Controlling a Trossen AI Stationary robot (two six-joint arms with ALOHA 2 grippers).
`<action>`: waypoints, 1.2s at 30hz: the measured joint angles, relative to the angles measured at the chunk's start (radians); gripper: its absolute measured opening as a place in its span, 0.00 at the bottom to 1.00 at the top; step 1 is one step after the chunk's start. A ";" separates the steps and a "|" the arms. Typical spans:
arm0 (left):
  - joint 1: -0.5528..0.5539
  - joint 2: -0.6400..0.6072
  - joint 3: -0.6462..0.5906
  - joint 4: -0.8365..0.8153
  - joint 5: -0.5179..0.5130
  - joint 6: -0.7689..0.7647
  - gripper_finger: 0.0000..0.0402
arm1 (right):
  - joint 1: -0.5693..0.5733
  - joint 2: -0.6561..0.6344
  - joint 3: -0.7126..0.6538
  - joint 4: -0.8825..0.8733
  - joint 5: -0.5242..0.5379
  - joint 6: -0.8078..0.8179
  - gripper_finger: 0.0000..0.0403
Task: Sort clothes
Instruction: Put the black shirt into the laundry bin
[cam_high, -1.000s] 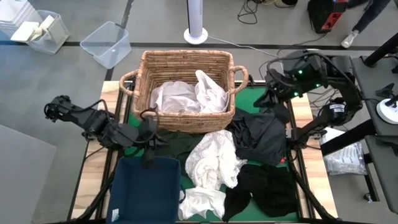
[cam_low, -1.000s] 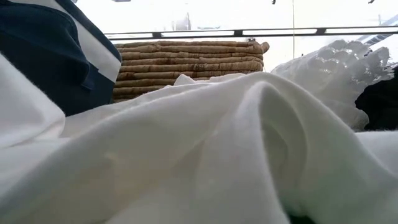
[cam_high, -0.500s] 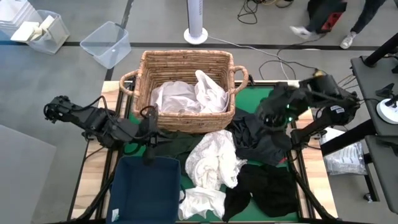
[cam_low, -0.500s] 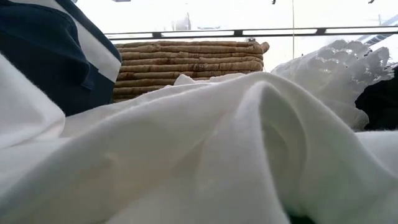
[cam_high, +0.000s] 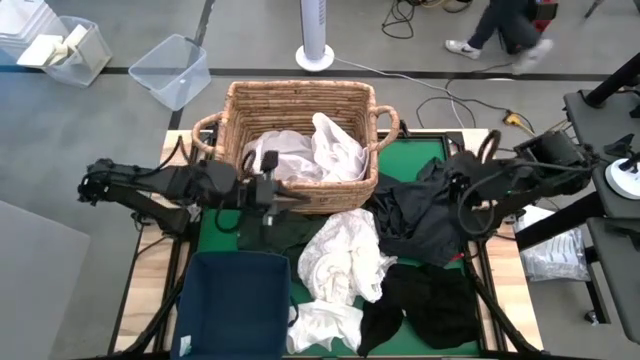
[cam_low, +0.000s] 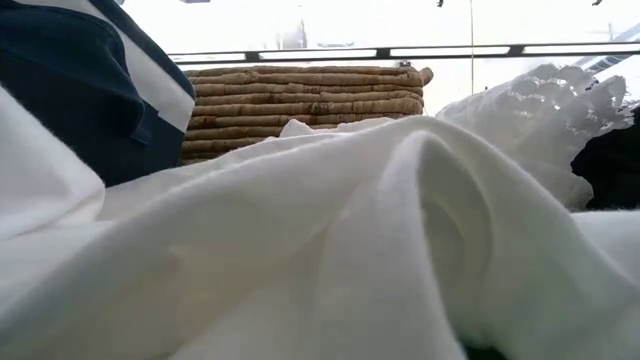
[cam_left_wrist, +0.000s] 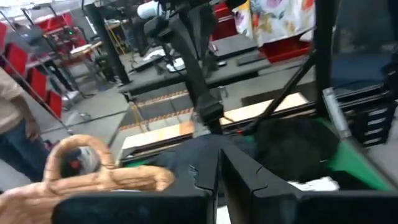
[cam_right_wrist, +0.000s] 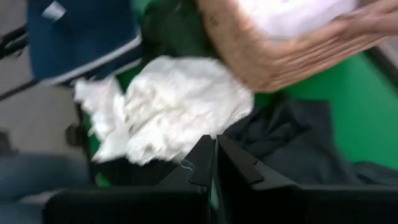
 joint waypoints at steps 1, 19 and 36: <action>0.020 0.008 0.000 0.006 0.006 0.015 0.00 | 0.001 -0.007 -0.002 0.000 0.037 0.003 0.03; 0.038 0.268 0.089 0.368 0.120 -0.071 0.00 | 0.001 -0.066 -0.018 0.020 0.365 -0.111 0.03; -0.160 0.941 1.027 -0.432 0.023 -0.191 0.00 | 0.001 -0.200 -0.019 -0.004 0.316 -0.151 0.03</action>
